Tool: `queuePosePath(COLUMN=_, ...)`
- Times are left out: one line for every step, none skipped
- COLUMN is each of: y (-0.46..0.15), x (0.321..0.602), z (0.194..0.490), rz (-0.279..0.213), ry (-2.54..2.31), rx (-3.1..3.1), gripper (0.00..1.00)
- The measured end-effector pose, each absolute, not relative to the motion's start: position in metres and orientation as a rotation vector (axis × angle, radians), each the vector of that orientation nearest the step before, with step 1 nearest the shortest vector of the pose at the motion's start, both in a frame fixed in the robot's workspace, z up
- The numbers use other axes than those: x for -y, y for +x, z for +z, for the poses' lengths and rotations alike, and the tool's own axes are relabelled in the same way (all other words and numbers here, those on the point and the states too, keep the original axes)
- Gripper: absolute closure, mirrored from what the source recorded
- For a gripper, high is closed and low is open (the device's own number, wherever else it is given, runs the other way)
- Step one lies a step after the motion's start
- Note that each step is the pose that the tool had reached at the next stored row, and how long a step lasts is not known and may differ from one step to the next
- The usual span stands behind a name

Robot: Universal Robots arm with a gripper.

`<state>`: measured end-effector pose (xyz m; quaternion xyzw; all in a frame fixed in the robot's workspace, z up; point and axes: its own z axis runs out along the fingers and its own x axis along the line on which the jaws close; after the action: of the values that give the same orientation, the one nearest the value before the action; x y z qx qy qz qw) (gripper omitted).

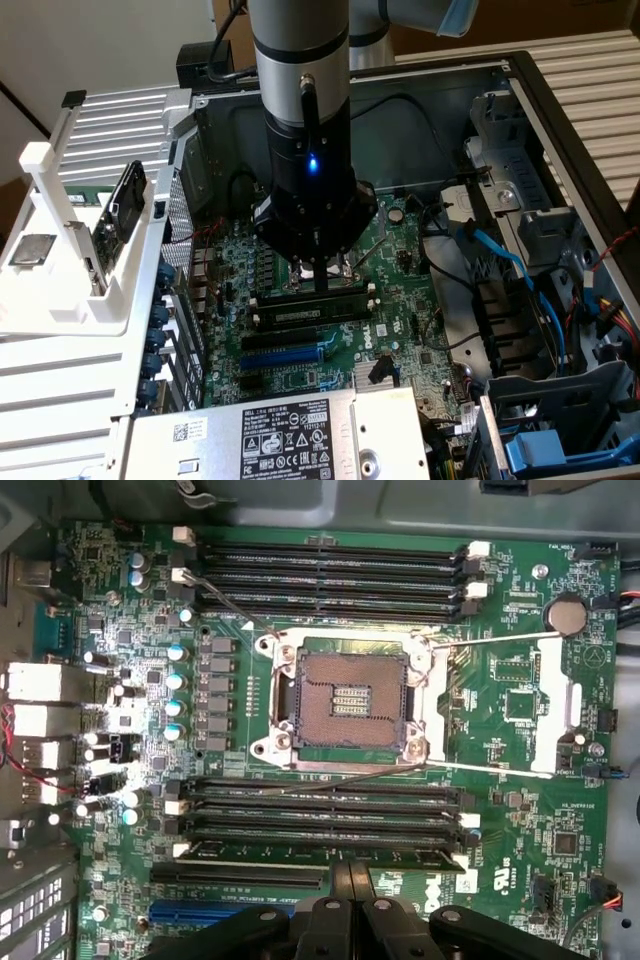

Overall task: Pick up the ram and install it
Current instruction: 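Press down the ram until it locks into place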

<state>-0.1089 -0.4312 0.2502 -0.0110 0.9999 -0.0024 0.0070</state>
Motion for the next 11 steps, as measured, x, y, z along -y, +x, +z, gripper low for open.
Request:
queuePosePath(y=-0.1089, x=0.4313, z=0.2502, rz=-0.007, ry=-0.034, rx=-3.127, gripper=0.90)
queuePosePath(y=-0.1089, x=0.4313, z=0.2502, rz=-0.007, ry=-0.031, rx=-3.127, gripper=0.90)
queuePosePath(y=-0.1089, x=0.4314, z=0.2502, rz=-0.007, ry=-0.017, rx=-3.128, gripper=0.90)
queuePosePath(y=-0.1089, x=0.4314, z=0.2503, rz=-0.007, ry=0.028, rx=-3.128, gripper=0.90)
queuePosePath(y=-0.1089, x=0.4314, z=0.2503, rz=-0.008, ry=0.052, rx=-3.127, gripper=0.90)
queuePosePath(y=-0.1089, x=0.4314, z=0.2502, rz=-0.007, ry=0.076, rx=-3.127, gripper=0.90)
queuePosePath(y=-0.1089, x=0.4314, z=0.2502, rz=-0.008, ry=0.100, rx=-3.126, gripper=0.90)
queuePosePath(y=-0.1089, x=0.4314, z=0.2502, rz=-0.008, ry=0.118, rx=-3.125, gripper=0.90)
queuePosePath(y=-0.1089, x=0.4314, z=0.2502, rz=-0.008, ry=0.128, rx=-3.125, gripper=0.90)
queuePosePath(y=-0.1089, x=0.4314, z=0.2502, rz=-0.007, ry=0.130, rx=-3.125, gripper=0.90)
queuePosePath(y=-0.1089, x=0.4314, z=0.2502, rz=-0.007, ry=0.130, rx=-3.125, gripper=0.90)
